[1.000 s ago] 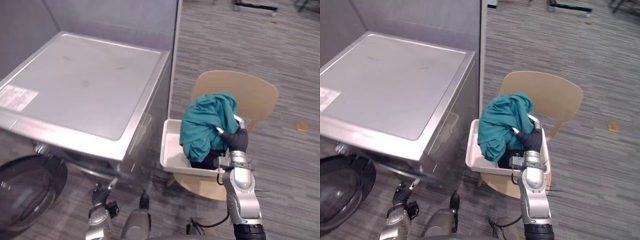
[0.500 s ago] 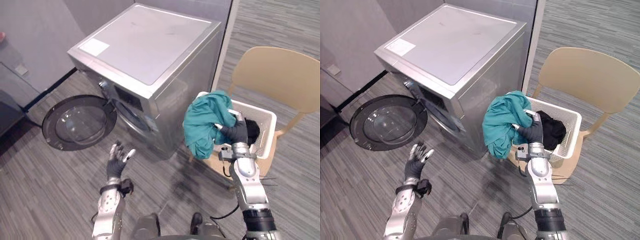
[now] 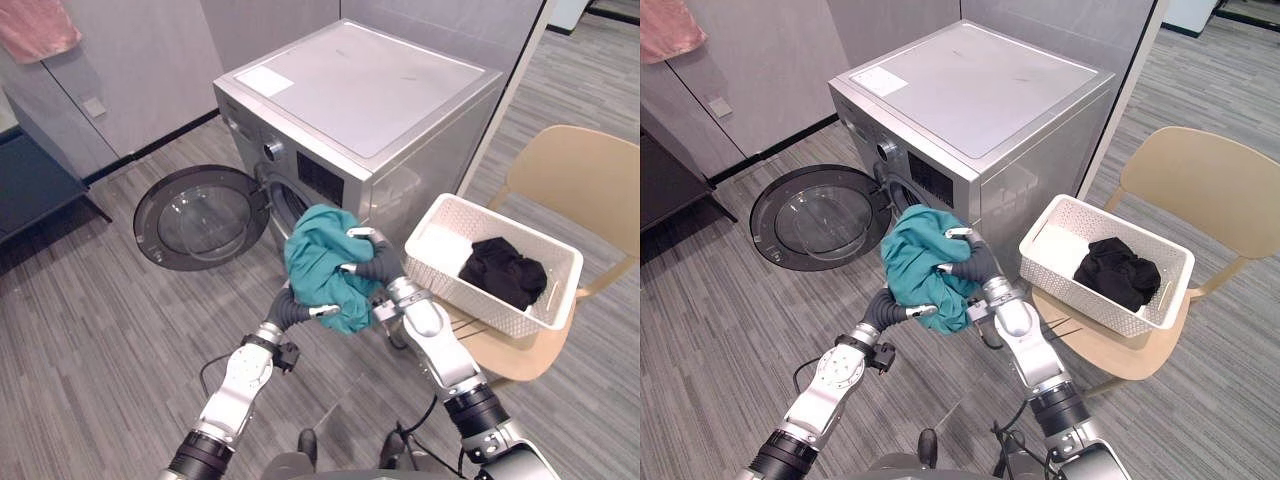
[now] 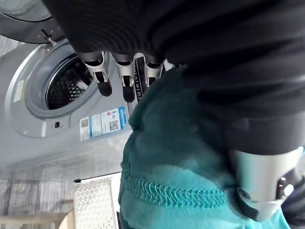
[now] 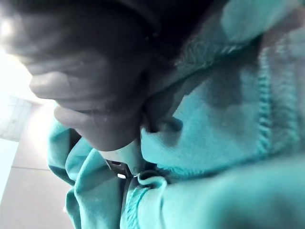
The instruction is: Pick up the laundry basket with both hands and put the clothes into the washing machine.
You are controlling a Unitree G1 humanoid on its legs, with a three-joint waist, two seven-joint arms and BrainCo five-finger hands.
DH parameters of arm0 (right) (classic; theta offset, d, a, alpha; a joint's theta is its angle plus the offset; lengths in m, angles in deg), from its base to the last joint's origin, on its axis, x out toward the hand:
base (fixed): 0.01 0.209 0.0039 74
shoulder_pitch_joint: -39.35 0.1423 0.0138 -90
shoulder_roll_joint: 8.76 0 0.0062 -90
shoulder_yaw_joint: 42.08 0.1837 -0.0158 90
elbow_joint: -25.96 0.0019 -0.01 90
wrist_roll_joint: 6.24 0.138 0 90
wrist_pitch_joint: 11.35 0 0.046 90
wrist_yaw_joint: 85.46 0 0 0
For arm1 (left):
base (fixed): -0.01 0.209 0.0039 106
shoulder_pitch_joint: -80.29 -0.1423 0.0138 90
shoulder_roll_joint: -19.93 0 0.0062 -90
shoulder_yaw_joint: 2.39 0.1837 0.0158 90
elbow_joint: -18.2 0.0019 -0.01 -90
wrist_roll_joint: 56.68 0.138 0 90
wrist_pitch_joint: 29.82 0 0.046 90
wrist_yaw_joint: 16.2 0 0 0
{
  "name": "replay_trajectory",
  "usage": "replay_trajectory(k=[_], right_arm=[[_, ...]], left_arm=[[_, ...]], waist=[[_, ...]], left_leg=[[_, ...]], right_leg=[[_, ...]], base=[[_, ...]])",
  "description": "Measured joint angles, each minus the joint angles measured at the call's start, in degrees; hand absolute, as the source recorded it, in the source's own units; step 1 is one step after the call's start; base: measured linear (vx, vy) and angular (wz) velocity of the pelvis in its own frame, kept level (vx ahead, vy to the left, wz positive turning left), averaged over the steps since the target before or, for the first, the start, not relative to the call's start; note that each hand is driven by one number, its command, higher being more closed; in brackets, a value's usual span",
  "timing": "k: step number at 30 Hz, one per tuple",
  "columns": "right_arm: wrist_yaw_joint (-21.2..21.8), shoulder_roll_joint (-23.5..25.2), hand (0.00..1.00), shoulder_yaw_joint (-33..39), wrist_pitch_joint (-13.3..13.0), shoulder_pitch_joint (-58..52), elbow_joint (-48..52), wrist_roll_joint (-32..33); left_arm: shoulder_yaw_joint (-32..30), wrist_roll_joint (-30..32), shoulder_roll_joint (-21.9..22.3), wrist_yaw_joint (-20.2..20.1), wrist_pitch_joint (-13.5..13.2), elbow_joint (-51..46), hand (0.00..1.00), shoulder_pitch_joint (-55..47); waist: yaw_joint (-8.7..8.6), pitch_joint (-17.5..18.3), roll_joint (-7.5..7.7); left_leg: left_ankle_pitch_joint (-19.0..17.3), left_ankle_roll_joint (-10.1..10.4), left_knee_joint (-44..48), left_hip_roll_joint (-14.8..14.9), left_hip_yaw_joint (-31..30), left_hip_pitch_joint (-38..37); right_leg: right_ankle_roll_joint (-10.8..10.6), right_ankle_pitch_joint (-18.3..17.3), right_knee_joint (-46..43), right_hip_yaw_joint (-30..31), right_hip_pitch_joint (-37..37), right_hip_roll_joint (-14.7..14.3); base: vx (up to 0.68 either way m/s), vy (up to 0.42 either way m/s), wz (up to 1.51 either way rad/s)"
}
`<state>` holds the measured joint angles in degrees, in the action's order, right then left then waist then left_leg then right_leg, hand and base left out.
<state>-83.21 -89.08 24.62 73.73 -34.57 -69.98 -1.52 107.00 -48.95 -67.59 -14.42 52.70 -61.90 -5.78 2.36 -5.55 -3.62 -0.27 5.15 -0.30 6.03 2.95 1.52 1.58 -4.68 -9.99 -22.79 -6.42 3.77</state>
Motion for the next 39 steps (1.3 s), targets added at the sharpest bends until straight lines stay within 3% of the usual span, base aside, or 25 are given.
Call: replay_trajectory(k=[6, 11, 16, 19, 29, 32, 34, 36, 37, 38, 39], right_arm=[[1.59, -0.06, 0.0, -2.07, 0.0, -0.4, 0.07, 4.88], [1.79, -0.29, 0.0, -2.39, -0.02, -1.31, 0.3, 4.67], [2.95, -0.17, 0.0, -1.25, -0.2, -6.06, 0.71, 0.54], [2.67, 0.28, 0.0, 2.62, -0.16, -9.14, 0.71, -3.22], [-2.43, -2.29, 0.0, 25.85, 0.22, -23.89, -0.17, -14.9], [-4.0, -2.76, 0.0, 30.94, 0.61, -25.31, -7.61, -16.86], [-5.73, -2.89, 0.0, 33.92, 1.95, -26.28, -15.33, -17.23], [-6.08, -2.73, 0.0, 34.67, 2.85, -26.71, -18.45, -17.21], [-6.37, -2.64, 0.0, 34.73, 3.13, -26.77, -20.79, -17.18], [-6.69, -2.48, 0.0, 34.67, 3.48, -26.58, -23.03, -17.1], [-6.9, -2.4, 0.0, 34.67, 3.71, -26.6, -24.04, -17.09]], left_arm=[[-1.21, -0.59, 1.06, 2.78, 0.37, 1.48, 1.0, -0.19], [-4.25, -1.57, 2.31, 3.89, 0.82, 1.96, 1.0, -0.86], [-9.18, -3.54, 4.54, 4.87, 1.53, 1.97, 1.0, -3.3], [-11.91, -4.7, 5.69, 5.32, 1.55, 1.97, 1.0, -4.98], [-25.64, -6.05, 7.28, 7.26, 1.78, 2.45, 1.0, -14.42], [-27.97, -6.06, 7.22, 7.14, 2.08, 6.24, 1.0, -14.44], [-28.5, -6.06, 7.3, 7.02, 2.74, 8.07, 1.0, -14.32], [-28.6, -6.04, 7.48, 7.03, 3.45, 8.24, 1.0, -14.56], [-28.63, -6.04, 7.77, 7.03, 3.63, 8.24, 1.0, -14.62], [-28.72, -6.01, 8.18, 7.04, 3.86, 8.33, 1.0, -14.58], [-28.82, -6.0, 8.49, 7.06, 3.86, 8.64, 1.0, -14.47]], waist=[[-0.04, 1.37, 0.77], [-0.04, 1.54, 1.05], [0.16, 2.05, 1.9], [0.06, 2.43, 2.53], [-0.05, 2.89, 3.55], [-0.06, 2.48, 4.09], [-0.14, 1.61, 4.69], [-0.01, 0.66, 4.9], [-0.2, 0.3, 5.15], [-0.27, 0.14, 5.26], [-0.37, -0.01, 5.33]], left_leg=[[0.58, 0.39, -1.03, 0.99, 0.04, 0.14], [0.58, 0.39, -1.01, 1.12, 0.22, -0.14], [0.58, 0.38, -0.98, 1.19, 0.24, -0.42], [0.57, 0.37, -1.04, 1.19, 0.42, -0.88], [0.44, 0.17, -1.74, 0.98, -0.66, -0.53], [1.66, 0.75, -1.7, 0.45, -3.8, 2.19], [3.36, 0.31, -1.69, -0.66, -7.65, 5.37], [4.19, -1.68, -1.36, -1.13, -4.79, 7.08], [3.98, -3.71, -0.71, -1.11, 2.91, 8.33], [3.58, -4.31, -0.66, -0.79, 11.38, 9.09], [3.57, -4.33, -0.77, -0.54, 14.89, 8.88]], right_leg=[[0.16, 0.08, 0.0, 0.34, -0.45, -0.91], [0.19, 0.1, -0.38, 0.95, -0.5, -1.45], [0.18, 0.03, -0.88, 1.54, -0.51, -1.52], [-0.1, -0.17, -1.38, 2.19, -0.52, -1.52], [-0.7, -3.36, -5.08, 1.78, -2.11, -0.48], [-0.54, -5.17, -7.47, -1.45, -3.97, 0.9], [-0.32, -7.93, -10.29, -6.95, -5.34, 3.79], [-0.03, -8.45, -10.2, -10.81, -4.85, 5.46], [-0.18, -8.69, -10.15, -13.57, -4.71, 6.82], [0.02, -8.72, -10.68, -16.18, -4.47, 8.23], [-0.18, -8.94, -11.31, -17.11, -4.36, 8.97]], base=[[-0.02, -0.057, -0.04], [0.01, -0.038, -0.04], [0.0, 0.0, 0.0], [0.01, -0.007, -0.04], [0.01, -0.019, 0.06], [0.02, -0.058, 0.58], [0.02, -0.087, 1.22], [0.02, -0.007, 1.16], [0.05, 0.107, 1.45], [0.08, 0.133, 1.3], [0.16, 0.124, 1.21]])
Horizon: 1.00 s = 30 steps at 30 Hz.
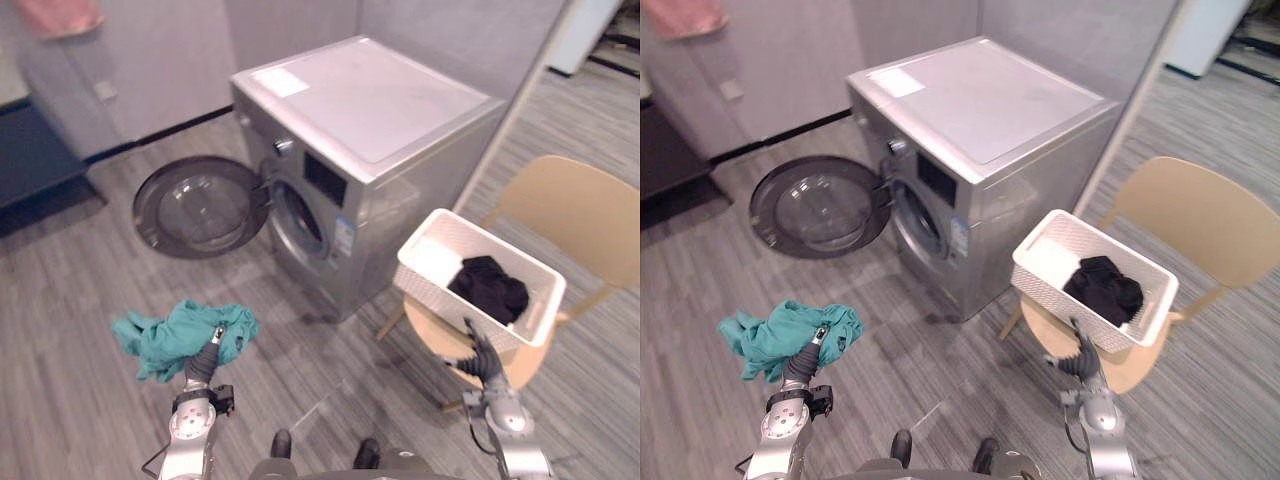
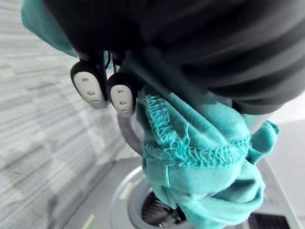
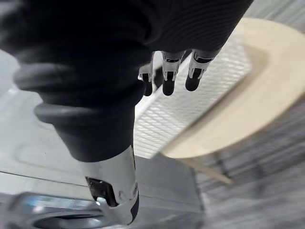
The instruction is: Pick up the laundry basket with both hands and put the clothes into the washing machine.
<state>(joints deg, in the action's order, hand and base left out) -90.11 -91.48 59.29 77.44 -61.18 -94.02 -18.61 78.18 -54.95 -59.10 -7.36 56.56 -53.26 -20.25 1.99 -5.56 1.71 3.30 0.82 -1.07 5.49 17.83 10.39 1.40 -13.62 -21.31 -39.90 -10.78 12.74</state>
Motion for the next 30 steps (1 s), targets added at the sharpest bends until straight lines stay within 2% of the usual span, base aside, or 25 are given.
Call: replay_trajectory(k=[1, 4, 5, 6, 7, 8, 9, 10, 11, 12, 14, 16, 17, 18, 19, 20, 21, 22, 23, 24, 25, 27, 28, 29, 30], right_arm=[[-0.29, 0.28, 0.0, 0.24, 0.37, 0.75, -1.68, 0.21], [-0.4, 2.28, 0.0, 0.18, 0.48, 3.56, -4.15, 0.75], [-0.4, 2.68, 0.0, 0.17, 0.48, 3.9, -4.64, 0.79], [-0.39, 3.47, 0.0, -0.07, 0.5, 3.96, -4.97, 0.79], [-0.37, 3.95, 0.0, -0.27, 0.53, 3.83, -5.07, 0.79], [-0.32, 4.21, 0.0, -0.72, 0.75, 3.5, -5.13, 0.8], [-0.36, 4.2, 0.0, -1.13, 1.42, 2.89, -5.07, 1.18], [-0.38, 4.21, 0.0, -1.47, 1.68, 2.43, -5.08, 1.29], [-0.4, 4.68, 0.0, -2.44, 1.71, 1.77, -5.15, 1.58], [-0.4, 5.43, 0.0, -2.45, 1.7, 1.62, -5.17, 1.84], [-0.63, 6.03, 0.0, -2.38, 1.65, 1.77, -5.16, 2.92], [-1.16, 5.63, 0.0, -2.18, 1.64, 2.07, -5.64, 3.47], [-1.64, 5.49, 0.0, -2.11, 1.65, 1.47, -6.44, 3.67], [-1.69, 5.34, 0.0, -1.91, 1.71, 0.71, -7.12, 3.9], [-1.69, 5.12, 0.0, -1.87, 1.7, 0.34, -7.12, 3.87], [-1.65, 4.77, 0.0, -1.89, 1.79, -0.16, -6.88, 3.87], [-1.64, 5.04, 0.0, -2.03, 1.75, 0.2, -5.65, 3.88], [-1.57, 5.11, 0.0, -2.14, 1.74, 0.07, -4.71, 3.87], [-1.4, 4.9, 0.0, -2.34, 1.73, -0.19, -3.15, 3.87], [-1.48, 4.74, 0.0, -2.6, 1.72, -0.51, -1.31, 3.96], [-1.72, 4.65, 0.0, -3.17, 1.56, -0.8, 2.22, 4.2], [-2.43, 4.8, 0.0, -3.13, 1.34, -0.69, 5.88, 5.15], [-2.83, 4.73, 0.0, -2.86, 1.26, -0.44, 7.28, 5.18], [-2.82, 4.68, 0.0, -2.73, 1.26, -0.37, 7.47, 5.22], [-2.83, 4.83, 0.0, -2.84, 1.44, -0.02, 7.25, 5.22]], left_arm=[[-0.23, 0.07, 0.78, 0.06, 0.1, 0.8, 1.0, 0.01], [-0.31, 0.07, 0.81, 0.03, 0.58, 2.0, 1.0, -1.46], [-0.33, 0.07, 0.89, 0.02, 0.61, 1.98, 1.0, -1.86], [-0.37, 0.07, 0.87, 0.03, 0.62, 2.0, 1.0, -2.28], [-0.41, 0.07, 0.78, 0.04, 0.61, 1.99, 1.0, -2.43], [-0.21, 0.09, 0.75, 0.03, 0.82, 2.43, 1.0, -3.19], [0.02, 0.16, 0.67, 0.09, 0.98, 2.48, 1.0, -3.53], [0.16, 0.17, 0.4, 0.17, 0.99, 2.48, 1.0, -3.56], [0.44, 0.19, -0.6, 0.35, 1.02, 2.44, 1.0, -3.34], [0.34, 0.18, -1.45, 0.84, 1.09, 2.44, 1.0, -2.69], [0.48, 0.17, -2.69, 1.87, 1.11, 2.46, 1.0, -0.87], [1.16, 0.17, -3.08, 2.38, 1.07, 3.0, 1.0, 1.28], [2.1, 0.2, -3.14, 2.44, 1.06, 3.36, 1.0, 2.25], [3.03, 0.22, -2.9, 2.4, 0.98, 3.59, 1.0, 2.87], [3.39, 0.34, -2.5, 2.37, 0.82, 3.64, 1.0, 3.09], [3.85, 0.63, -1.75, 2.4, 0.82, 3.41, 1.0, 3.02], [4.32, 0.8, -0.88, 2.34, 0.82, 2.74, 1.0, 2.88], [4.2, 0.87, -0.03, 2.35, 0.82, 2.6, 1.0, 2.84], [4.08, 0.86, 1.59, 2.32, 0.88, 2.04, 1.0, 2.64], [4.32, 0.76, 2.89, 2.21, 0.87, 0.96, 1.0, 1.5], [5.16, 0.62, 3.77, 1.52, 0.88, -0.5, 1.0, 0.32], [5.65, 0.57, 4.29, 1.12, 0.88, -1.19, 1.0, 0.53], [5.66, 0.58, 4.62, 1.12, 0.88, -1.75, 1.0, 0.61], [5.67, 0.58, 4.79, 1.12, 0.88, -2.05, 1.0, 0.79], [5.73, 0.58, 4.71, 1.13, 0.85, -2.51, 1.0, 0.91]], waist=[[0.0, -0.84, -0.49], [0.39, -1.39, -0.12], [0.42, -1.5, 0.07], [0.67, -2.27, 0.7], [0.7, -2.76, 1.35], [0.37, -3.92, 1.79], [-0.11, -4.55, 1.84], [-0.63, -4.7, 1.89], [-1.25, -5.59, 1.35], [-1.61, -6.17, 1.61], [-2.92, -7.15, 1.84], [-4.5, -8.02, 1.76], [-5.21, -7.89, 1.95], [-6.0, -7.79, 2.02], [-6.29, -7.42, 2.13], [-6.18, -7.05, 0.6], [-5.93, -7.46, -0.24], [-5.94, -7.82, -0.62], [-5.74, -8.19, -1.7], [-4.69, -8.14, -2.33], [-3.06, -8.18, -2.08], [-2.27, -8.07, -1.18], [-1.68, -7.92, -0.89], [-1.09, -7.92, -0.9], [-0.59, -8.0, -0.7]], left_leg=[[2.47, 0.77, -0.14, 0.32, 3.35, -0.95], [2.06, 0.24, 0.17, -1.07, 1.34, -1.28], [1.13, 0.0, 0.74, -1.4, 1.11, -1.29], [-2.59, -0.31, 3.85, -1.98, 1.04, -1.17], [-4.85, -0.4, 5.84, -2.62, 0.67, -1.17], [-8.18, -0.71, 8.98, -3.66, -0.39, -1.23], [-10.06, -1.14, 11.0, -4.26, -1.24, -1.85], [-10.77, -1.42, 11.57, -4.3, -1.81, -2.59], [-11.61, -2.27, 12.13, -4.01, -3.22, -3.21], [-11.86, -2.42, 11.97, -3.45, -4.08, -3.92], [-12.27, -2.01, 10.59, -3.08, -6.15, -5.48], [-12.47, -1.65, 8.77, -3.38, -7.97, -7.94], [-13.28, -0.54, 8.68, -3.79, -9.04, -9.2], [-14.85, 0.94, 10.42, -3.97, -10.75, -9.69], [-15.81, 1.59, 11.09, -3.49, -11.81, -10.29], [-16.54, 2.61, 11.43, -2.29, -12.03, -11.12], [-16.76, 3.91, 18.42, -0.69, -10.86, -9.28], [-16.88, 4.2, 24.63, 0.43, -10.4, -7.23], [-15.51, 5.79, 37.46, 3.09, -9.79, -3.23], [-15.05, 6.35, 48.93, 6.43, -9.35, 0.49], [-15.26, 5.95, 59.94, 10.03, -8.45, 3.98], [-16.25, 4.69, 61.49, 12.06, -7.19, 7.86], [-16.95, 3.86, 57.54, 12.41, -6.35, 9.8], [-17.1, 3.62, 54.55, 12.23, -6.39, 10.48], [-17.33, 3.17, 47.3, 10.37, -7.62, 11.13]], right_leg=[[-0.5, -0.28, -0.64, -1.7, 1.28, 0.8], [-2.65, 1.16, 1.92, -2.63, 3.69, 1.34], [-3.02, 1.11, 1.89, -2.67, 4.09, 1.73], [-4.55, -0.04, -0.6, -2.66, 4.73, 3.65], [-5.24, -0.95, -3.09, -2.25, 4.8, 5.36], [-4.42, -1.6, -10.59, 1.32, 3.81, 8.6], [-0.19, 0.44, -19.57, 8.34, 0.25, 10.62], [1.89, 2.19, -23.19, 12.51, -1.91, 10.49], [-0.71, 1.03, -27.93, 20.22, -5.68, 7.81], [-2.26, -0.74, -28.53, 23.58, -7.51, 4.48], [-3.07, -1.62, -22.23, 25.93, -11.12, -0.94], [-4.07, 0.23, -11.53, 25.48, -12.57, -3.49], [-3.46, 3.3, -2.82, 25.95, -11.9, -4.56], [-0.62, 8.87, -1.36, 26.7, -11.48, -4.72], [0.59, 9.55, -2.42, 26.51, -10.97, -4.96], [0.2, 7.55, -3.74, 25.34, -10.71, -5.67], [1.11, 4.62, -4.85, 24.23, -9.1, -6.14], [1.43, 4.1, -4.5, 23.67, -7.33, -6.56], [1.85, 3.86, -3.23, 22.95, -4.12, -7.96], [2.56, 3.44, -1.77, 23.08, -0.93, -9.72], [3.48, 2.87, 0.42, 23.62, 4.03, -11.45], [3.59, 2.78, 3.22, 24.73, 8.23, -11.81], [3.59, 2.78, 4.97, 26.15, 9.68, -11.81], [3.59, 2.78, 5.5, 26.78, 10.11, -11.8], [3.55, 2.76, 6.55, 29.25, 10.94, -11.67]], base=[[0.16, 0.073, 0.8], [0.2, 0.073, 0.47], [0.16, 0.127, 0.29], [0.11, 0.106, 0.17], [0.11, 0.111, 0.22], [0.08, 0.125, 0.32], [0.1, 0.129, 0.36], [0.2, 0.133, 0.44], [0.26, 0.059, 0.37], [0.25, 0.024, 0.37], [0.2, -0.035, 0.45], [0.29, -0.078, 0.66], [0.41, -0.135, 0.84], [0.46, -0.16, 0.87], [0.37, -0.142, 0.61], [0.56, -0.183, 0.36], [0.55, -0.196, 0.25], [0.65, -0.254, 0.24], [0.41, -0.189, 0.01], [0.52, -0.187, -0.43], [0.48, -0.129, -0.53], [0.5, -0.098, -0.4], [0.36, -0.021, -0.37], [0.32, 0.068, -0.55], [0.24, 0.112, -0.53]])
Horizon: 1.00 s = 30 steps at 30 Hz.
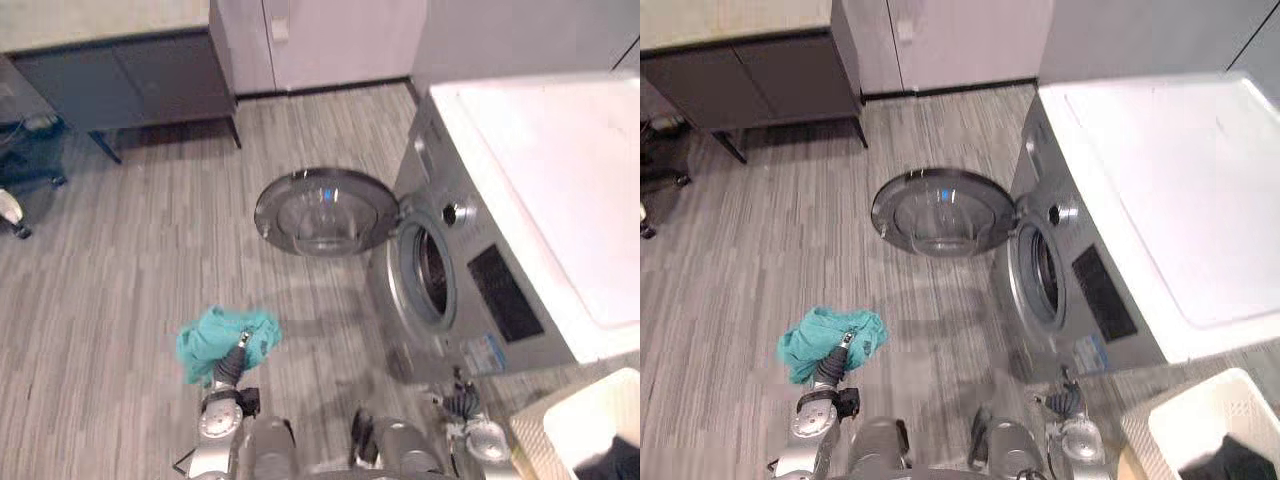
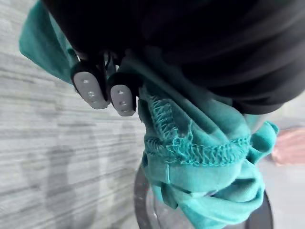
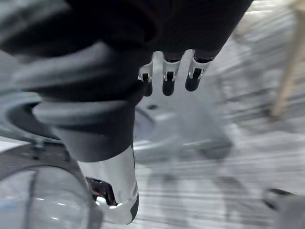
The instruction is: Pick up the laundry basket with both hands and put the clothes into the washing machine.
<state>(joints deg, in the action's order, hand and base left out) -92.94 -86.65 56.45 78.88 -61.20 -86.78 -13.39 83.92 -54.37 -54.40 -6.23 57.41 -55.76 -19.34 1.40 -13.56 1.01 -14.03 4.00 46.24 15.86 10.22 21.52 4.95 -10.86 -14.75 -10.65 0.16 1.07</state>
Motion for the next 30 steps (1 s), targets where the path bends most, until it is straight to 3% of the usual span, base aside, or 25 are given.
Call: replay_trajectory(k=[1, 2, 3, 4, 5, 6, 8, 11, 14, 15, 17, 18, 19, 21, 22, 23, 24, 26, 28, 29, 30], right_arm=[[-0.09, 0.19, 0.0, -0.01, 0.16, 0.24, -0.15, -0.01], [-0.16, 0.29, 0.0, 0.0, 0.16, 0.16, -0.31, -0.05], [-0.23, 0.05, 0.0, 0.07, 0.06, -0.57, -0.28, -0.13], [-0.18, -0.21, 0.0, 0.16, 0.07, -1.06, -0.22, -0.14], [-0.1, 1.65, 0.0, 0.63, 0.36, -1.14, -1.31, -0.11], [0.0, 3.47, 0.0, 0.53, 0.21, -2.7, -0.62, -0.15], [0.02, 4.8, 0.0, 0.43, 0.11, -3.81, -0.03, -0.14], [0.1, 4.7, 0.0, -0.36, 0.12, -2.54, -0.94, -0.21], [0.19, 4.6, 0.0, -1.91, 0.29, 0.99, -7.01, -0.28], [0.16, 4.21, 0.0, -1.92, 0.29, 2.27, -9.7, -0.34], [0.18, 3.2, 0.0, -1.9, 0.28, 3.26, -12.08, -0.35], [0.17, 2.52, 0.0, -1.77, 0.33, 3.63, -13.2, -0.34], [0.07, 1.66, 0.0, -1.61, 0.31, 4.13, -13.48, -0.26], [0.0, 1.05, 0.0, -1.51, 0.35, 3.79, -13.86, -0.17], [0.04, 1.05, 0.0, -1.47, 0.82, 2.72, -14.13, -0.16], [0.05, 1.25, 0.0, -1.6, 1.02, 1.75, -14.29, -0.03], [-0.15, 1.46, 0.0, -1.34, 1.2, 1.15, -14.93, 0.51], [-0.26, 1.33, 0.0, -0.47, 1.26, 1.29, -15.27, 1.03], [-0.54, 1.3, 0.0, 1.79, 1.25, 1.87, -15.94, 1.03], [-1.25, 0.64, 0.0, 3.49, 1.21, 1.65, -17.01, 1.04], [-1.88, 1.95, 0.0, 4.41, 1.29, 2.53, -19.18, 1.12]], left_arm=[[0.06, 0.01, -0.12, 0.0, 0.01, 0.05, 1.0, 0.04], [0.59, 0.04, -0.4, 0.03, 0.05, 0.09, 1.0, -0.26], [1.5, 0.07, -0.09, 0.07, 0.05, 0.06, 1.0, -1.03], [2.08, 0.12, 0.27, 0.0, 0.0, -0.02, 1.0, -1.67], [2.73, 0.37, -0.31, -0.38, 0.32, 1.16, 1.0, -1.58], [3.12, 0.58, -1.12, -1.25, 0.46, 0.94, 1.0, -1.64], [3.32, 0.6, -1.56, -1.79, 0.45, 0.09, 1.0, -2.67], [3.32, 0.59, -2.77, -2.25, 0.53, -0.05, 1.0, -3.25], [2.83, 0.59, -5.5, -2.21, 0.55, 0.1, 1.0, -2.68], [2.19, 0.59, -5.86, -2.22, 0.56, 0.28, 1.0, -2.22], [1.78, 0.6, -5.79, -2.22, 0.58, 0.8, 1.0, -1.53], [1.21, 0.61, -6.02, -2.31, 0.57, 1.4, 1.0, -1.09], [1.01, 0.7, -5.9, -2.33, 0.64, 1.85, 1.0, -0.53], [0.84, 0.73, -5.46, -2.39, 1.03, 2.75, 1.0, -0.11], [0.88, 0.74, -5.34, -2.51, 1.32, 3.12, 1.0, -0.69], [0.9, 0.73, -5.14, -2.51, 1.3, 3.72, 1.0, -0.57], [0.94, 0.72, -4.86, -2.46, 1.26, 4.06, 1.0, -0.45], [1.21, 0.73, -4.68, -2.48, 1.25, 4.09, 1.0, -0.38], [1.48, 0.73, -3.93, -2.5, 1.22, 4.87, 1.0, -0.45], [2.72, 0.73, -2.64, -2.64, 1.24, 5.92, 1.0, -0.97], [4.43, 0.72, -3.3, -2.98, 1.34, 7.21, 1.0, -0.48]], waist=[[0.09, -0.06, 0.1], [0.25, 0.25, 0.52], [0.96, 1.19, -0.96], [1.22, 1.88, -2.23], [0.57, 2.14, -0.8], [0.1, 3.04, 1.02], [0.39, 3.63, 2.53], [1.1, 3.56, 2.47], [-0.74, 3.76, 2.77], [-0.81, 3.82, 2.86], [-1.11, 3.88, 2.7], [-1.2, 4.21, 2.55], [-2.47, 4.04, 1.46], [-3.4, 3.65, 0.83], [-3.47, 3.54, 0.87], [-2.6, 3.17, 1.5], [-1.76, 2.94, 2.09], [-1.81, 2.89, 1.98], [-1.54, 2.39, 1.15], [-1.29, 2.78, -1.14], [-0.89, 2.21, 0.63]], left_leg=[[0.02, 0.02, -4.0, -1.21, -1.39, 0.06], [1.15, 0.89, -14.27, -4.82, -5.68, -0.88], [7.23, 0.93, -23.11, -6.02, -8.95, -2.72], [12.32, 0.5, -24.62, -5.56, -9.67, -3.14], [8.99, 1.36, -21.34, -5.65, -7.78, -3.13], [6.9, 0.48, -20.99, -6.42, -5.3, -4.34], [3.61, -0.53, -20.03, -6.52, -0.49, -6.75], [-0.39, -1.38, -20.78, -4.57, 10.19, -13.39], [-1.13, -0.85, -24.55, -3.86, 17.77, -18.52], [-1.6, 0.04, -25.64, -3.31, 21.11, -20.74], [-2.06, 0.72, -25.94, -3.26, 22.92, -22.15], [-2.03, 0.68, -26.17, -2.97, 22.55, -22.5], [-2.01, 0.69, -24.5, -1.66, 22.29, -21.89], [-1.34, -0.08, -17.45, 0.51, 21.29, -21.23], [1.93, -3.85, -6.76, 2.86, 18.13, -19.02], [2.51, -4.91, 0.88, 3.67, 14.72, -15.74], [-1.29, -3.45, 3.3, 1.89, 10.95, -12.2], [-2.75, -3.16, -1.39, -1.52, 5.51, -6.1], [-1.32, -1.87, -12.42, -4.66, 0.24, -3.06], [8.11, -1.1, -24.39, -5.88, -5.53, -4.11], [9.89, 0.02, -24.2, -7.12, -6.7, -5.28]], right_leg=[[-0.15, -0.08, 0.27, 1.04, 0.37, 0.26], [-2.21, -1.21, -0.01, 2.76, 0.61, 1.31], [-4.94, -2.78, -0.26, 4.82, 0.97, 0.68], [-6.46, -4.1, -0.4, 5.99, 1.27, -0.19], [-7.56, -6.61, -1.9, 7.55, 1.48, 1.09], [-8.07, -6.87, -3.59, 8.84, 0.8, 2.66], [-9.12, -7.04, -5.96, 12.96, -0.09, 4.33], [-13.23, -4.77, -16.33, 12.42, -6.65, 6.59], [-11.66, -5.1, -19.71, -0.72, -12.04, 9.75], [-7.72, -3.67, -17.39, -11.82, -12.71, 10.83], [-4.37, -3.94, -14.3, -18.25, -11.85, 10.77], [-4.46, -3.94, -12.37, -17.33, -11.25, 9.37], [-4.72, -3.8, -9.74, -17.34, -10.2, 7.56], [-4.73, -3.77, -7.83, -16.84, -7.45, 6.07], [-4.58, -3.63, -4.87, -15.0, -3.46, 4.87], [-4.89, -3.31, -3.2, -13.42, -0.85, 4.84], [-5.29, -2.91, -1.94, -10.9, 0.65, 5.54], [-6.39, -2.27, -0.53, -7.58, 1.18, 6.51], [-7.42, -1.78, -0.4, -4.3, 1.81, 7.04], [-8.77, -1.76, -0.6, -2.12, 2.45, 5.57], [-9.65, -2.19, -0.43, 0.79, 2.41, 6.95]], base=[[0.3, 0.198, -0.72], [0.32, 0.247, -0.9], [0.33, 0.277, -1.03], [0.31, 0.303, -0.89], [0.27, 0.288, -0.68], [0.26, 0.269, -0.61], [0.24, 0.273, -1.13], [0.15, 0.235, -1.78], [0.11, 0.087, -1.35], [0.18, 0.012, -1.09], [0.24, -0.018, -0.86], [0.37, -0.077, -0.67], [0.26, -0.064, -0.46], [0.35, -0.097, -0.36], [0.37, -0.1, -0.61], [0.27, -0.031, -0.9], [0.26, 0.055, -1.07], [0.27, 0.162, -1.06], [0.2, 0.239, -1.0], [0.22, 0.298, -1.05], [0.26, 0.313, -0.89]])
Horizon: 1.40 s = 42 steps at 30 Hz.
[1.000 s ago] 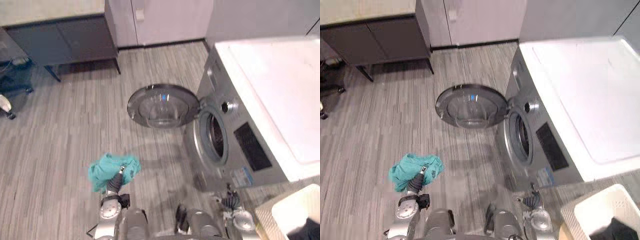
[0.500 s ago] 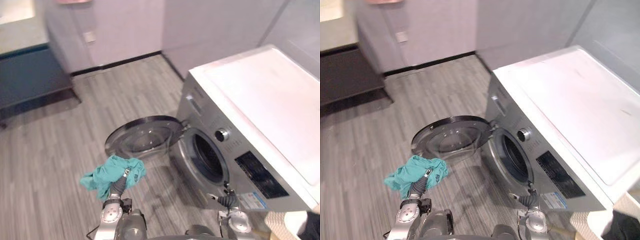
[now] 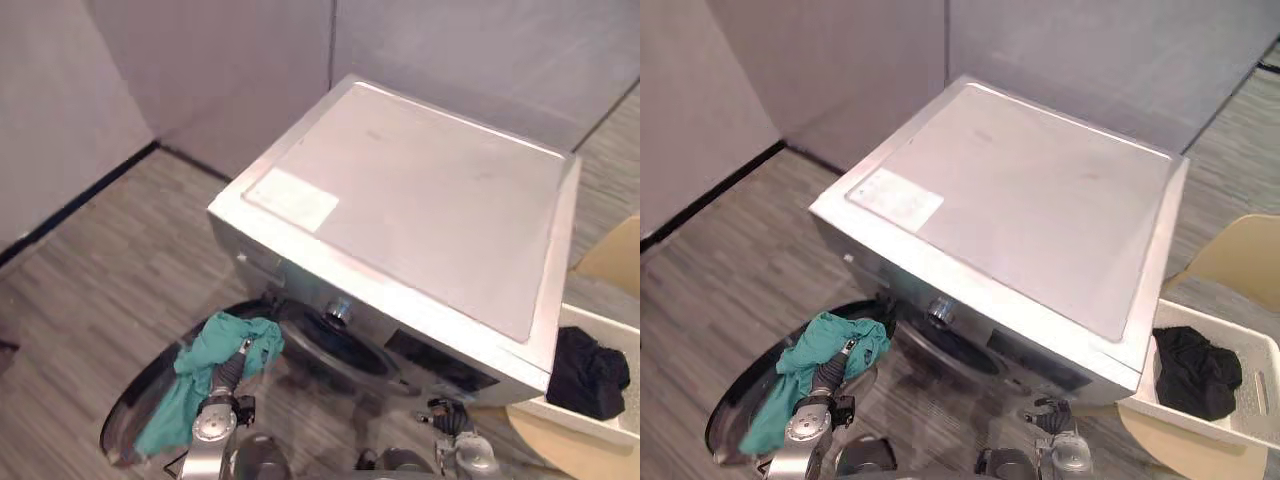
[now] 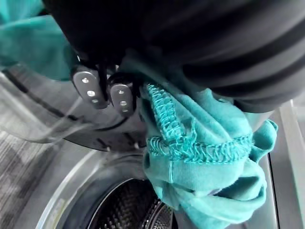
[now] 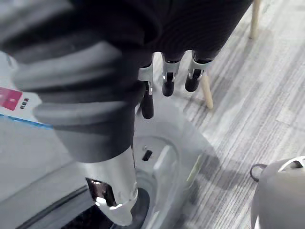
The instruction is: Pick up the laundry basket with both hands and put the clothes into the washing machine.
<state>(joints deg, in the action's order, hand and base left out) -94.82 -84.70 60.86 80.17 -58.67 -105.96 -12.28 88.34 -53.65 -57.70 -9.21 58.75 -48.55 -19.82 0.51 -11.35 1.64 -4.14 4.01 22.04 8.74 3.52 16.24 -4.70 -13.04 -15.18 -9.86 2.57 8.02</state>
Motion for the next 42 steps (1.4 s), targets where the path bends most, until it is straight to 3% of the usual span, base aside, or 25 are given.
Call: replay_trajectory(k=[1, 2, 5, 10, 11, 16, 25, 26, 27, 30, 31, 32, 33, 36, 42], right_arm=[[-0.12, 0.49, 0.0, 0.23, -0.03, -0.1, -0.12, 0.15], [-0.42, 1.28, 0.0, 0.63, -0.14, -0.32, -0.11, 0.93], [-0.5, 1.31, 0.0, 0.74, -0.66, -0.22, 0.06, 1.18], [-0.5, 0.37, 0.0, 0.53, -0.99, 2.3, -1.63, 1.18], [-0.57, -0.3, 0.0, 0.42, -0.98, 3.21, -1.67, 1.17], [-1.98, -1.77, 0.0, -1.22, -0.06, 8.85, -0.24, 1.12], [-5.12, 0.73, 0.0, -3.92, 0.03, 14.73, 13.97, 1.46], [-5.57, 1.18, 0.0, -3.98, -0.11, 15.55, 15.76, 1.49], [-5.71, 1.17, 0.0, -4.38, -0.19, 15.69, 17.65, 1.52], [-7.09, 1.57, 0.0, -4.95, -0.26, 16.83, 18.85, 1.58], [-7.28, 1.25, 0.0, -4.62, -0.21, 17.42, 20.57, 1.63], [-7.31, 1.25, 0.0, -4.61, -0.42, 17.68, 21.51, 1.99], [-7.65, 0.86, 0.0, -4.68, -0.96, 17.93, 23.49, 2.12], [-8.25, 0.93, 0.0, -4.75, -2.42, 18.64, 26.1, 3.02], [-8.26, 0.3, 0.0, -4.33, -3.57, 20.16, 27.52, 3.42]], left_arm=[[0.35, 0.0, 0.02, -0.04, 0.02, 0.37, 1.0, 0.26], [0.34, -0.01, -0.01, -0.29, 0.01, 0.38, 1.0, 1.15], [0.39, -0.02, -0.36, -0.51, 0.04, 0.38, 1.0, 0.52], [0.28, -0.09, -1.28, -0.33, 0.02, 0.33, 1.0, 0.23], [0.43, -0.14, -1.31, -0.35, 0.0, 0.04, 1.0, 0.47], [4.12, -0.33, -2.25, 0.82, -0.08, -4.02, 1.0, 6.91], [6.11, -2.1, -0.96, 4.12, -1.89, -13.54, 1.0, 17.21], [6.42, -2.56, -0.54, 4.6, -1.91, -14.13, 1.0, 19.16], [6.58, -2.69, 0.16, 4.85, -2.16, -14.84, 1.0, 20.29], [9.7, -2.68, 0.14, 5.51, -1.7, -14.82, 1.0, 27.0], [10.89, -2.68, 0.17, 5.69, -1.61, -14.86, 1.0, 30.41], [11.32, -2.68, 0.2, 5.75, -1.59, -14.87, 1.0, 32.07], [12.1, -2.68, 0.02, 5.97, -1.55, -14.86, 1.0, 35.29], [13.4, -2.67, -0.13, 7.45, -1.54, -14.86, 1.0, 42.52], [16.45, -2.66, -1.77, 9.85, -1.36, -14.65, 1.0, 51.43]], waist=[[-0.04, -0.35, 0.45], [-0.7, -0.2, 1.99], [-1.01, -0.31, 1.89], [-0.31, -2.09, -1.75], [-0.16, -2.61, -2.27], [-0.05, -7.93, -0.63], [0.84, -14.88, 0.06], [0.79, -15.38, 0.03], [1.1, -15.55, -0.13], [0.35, -15.88, 0.21], [0.2, -16.4, 0.43], [0.22, -16.73, 0.28], [0.12, -17.02, 0.32], [-1.49, -17.55, 0.48], [-1.86, -17.82, 0.58]], left_leg=[[-0.05, -0.04, -0.74, -0.59, 0.13, -0.41], [-0.05, -0.07, -1.16, -1.37, 0.65, -0.6], [-1.24, -0.85, 0.65, -0.71, 3.14, -1.66], [-6.22, -0.12, 5.07, 3.91, 9.02, -1.54], [-7.37, -0.08, 7.34, 5.42, 10.44, 0.54], [-11.39, -1.13, 19.46, 8.35, 13.85, 13.03], [-13.92, -2.6, 36.7, 11.09, 10.86, 33.52], [-14.66, -1.67, 40.43, 11.58, 10.73, 36.58], [-18.3, -3.31, 44.82, 12.63, 10.17, 38.79], [-19.67, -4.22, 50.81, 14.34, 9.99, 46.61], [-19.84, -3.82, 53.14, 14.41, 9.8, 49.23], [-20.25, -3.52, 54.46, 14.74, 9.18, 50.56], [-21.13, -4.47, 57.12, 15.36, 8.45, 53.06], [-21.73, -4.4, 61.2, 15.37, 6.81, 57.66], [-23.41, -4.62, 67.64, 15.16, 4.01, 62.85]], right_leg=[[0.04, 0.08, 0.47, 0.9, -0.19, 0.17], [-0.23, 0.41, 1.54, 2.14, -0.49, -0.1], [-1.18, 2.35, 1.79, 5.09, -0.3, -0.13], [-2.0, 2.51, -0.47, 13.23, -5.07, -2.76], [-2.74, 1.82, -3.72, 15.12, -8.94, -3.59], [-3.56, -4.22, -21.48, 19.42, -27.57, -4.14], [-5.06, -8.06, -41.94, 18.24, -49.42, -2.88], [-5.21, -8.3, -44.47, 18.48, -52.83, -2.87], [-5.67, -8.78, -48.01, 18.95, -56.24, -3.3], [-5.31, -8.59, -53.63, 19.79, -64.68, -3.35], [-6.06, -8.97, -55.66, 20.33, -67.6, -3.56], [-6.22, -9.06, -56.89, 20.35, -68.78, -3.78], [-6.46, -9.19, -59.25, 20.39, -71.26, -4.04], [-6.94, -10.21, -63.76, 20.51, -75.3, -3.9], [-7.09, -13.39, -71.43, 20.57, -79.39, -3.59]], base=[[0.21, 0.205, -0.43], [0.12, 0.093, -0.21], [0.04, 0.094, -0.4], [-0.1, 0.067, -0.97], [-0.26, 0.04, -0.99], [-0.25, 0.025, -0.54], [-0.2, 0.017, 0.0], [-0.15, 0.031, -0.3], [-0.15, 0.057, -0.41], [-0.15, 0.072, -0.3], [-0.14, 0.019, -0.15], [-0.14, 0.012, -0.27], [-0.07, 0.011, -0.2], [-0.06, -0.023, 0.06], [-0.02, -0.038, 0.12]])
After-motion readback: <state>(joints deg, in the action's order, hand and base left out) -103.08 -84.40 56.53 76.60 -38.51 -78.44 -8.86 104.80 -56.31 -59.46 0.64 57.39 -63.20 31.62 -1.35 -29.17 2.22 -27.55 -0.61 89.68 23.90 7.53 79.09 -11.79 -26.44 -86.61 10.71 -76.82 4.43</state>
